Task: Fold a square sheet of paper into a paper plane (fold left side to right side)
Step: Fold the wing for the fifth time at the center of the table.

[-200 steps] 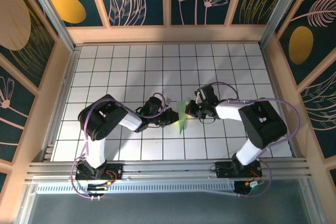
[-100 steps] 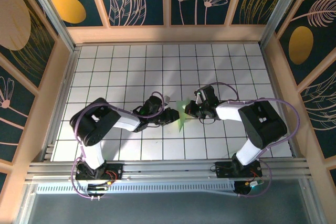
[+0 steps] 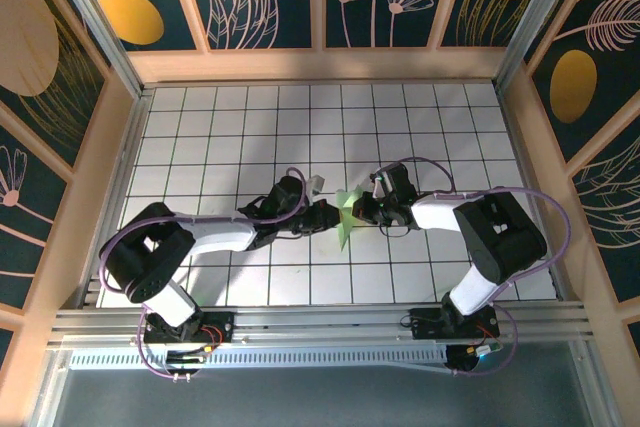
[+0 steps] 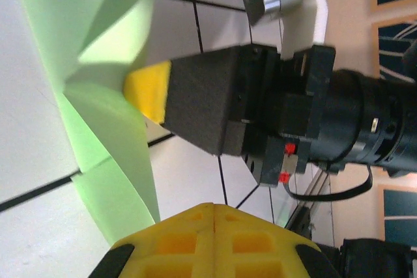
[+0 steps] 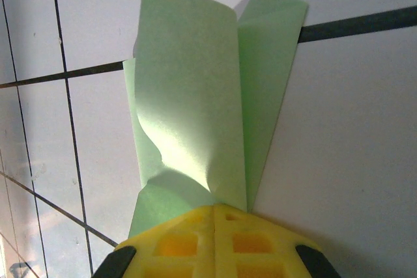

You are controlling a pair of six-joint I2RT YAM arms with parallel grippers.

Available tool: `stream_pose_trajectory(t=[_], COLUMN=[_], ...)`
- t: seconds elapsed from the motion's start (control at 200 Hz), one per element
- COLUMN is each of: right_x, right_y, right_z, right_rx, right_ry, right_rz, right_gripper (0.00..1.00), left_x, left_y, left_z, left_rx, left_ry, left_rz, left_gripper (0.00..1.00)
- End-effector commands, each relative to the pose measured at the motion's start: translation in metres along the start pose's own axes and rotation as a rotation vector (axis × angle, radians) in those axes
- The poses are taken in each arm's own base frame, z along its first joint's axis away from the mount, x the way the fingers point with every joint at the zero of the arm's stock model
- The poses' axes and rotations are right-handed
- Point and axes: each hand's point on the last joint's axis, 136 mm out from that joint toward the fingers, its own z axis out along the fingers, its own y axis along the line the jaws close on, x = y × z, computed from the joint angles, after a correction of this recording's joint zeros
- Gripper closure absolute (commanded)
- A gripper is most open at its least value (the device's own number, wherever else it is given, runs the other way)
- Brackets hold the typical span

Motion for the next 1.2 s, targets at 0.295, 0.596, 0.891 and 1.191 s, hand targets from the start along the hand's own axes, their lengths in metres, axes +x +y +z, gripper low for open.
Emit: stream_pose_trajectory(t=[0.295,0.596,0.891,1.191], right_x=[0.034,0.033,0.031,0.03], right_y=[-0.045,-0.044,-0.043,-0.041], right_z=[0.007,0.006,0.006,0.006], right_rx=[0.149,0.152,0.154,0.154], right_ry=[0.098,0.101,0.099,0.099], right_rz=[0.032,0.023,0.02,0.018], right_gripper=[1.0,1.0,1.0,1.0], left_x=[0.022,0.031,0.039,0.042], left_y=[0.003,0.026,0.037,0.042], left_z=[0.029,0.037,0.041,0.046], left_rx=[-0.004,-0.063,-0.085,-0.088], left_ry=[0.112,0.134,0.154,0.163], left_rz=[0.004,-0.018,-0.028,-0.034], left_gripper=[0.97,0.97,0.98,0.98])
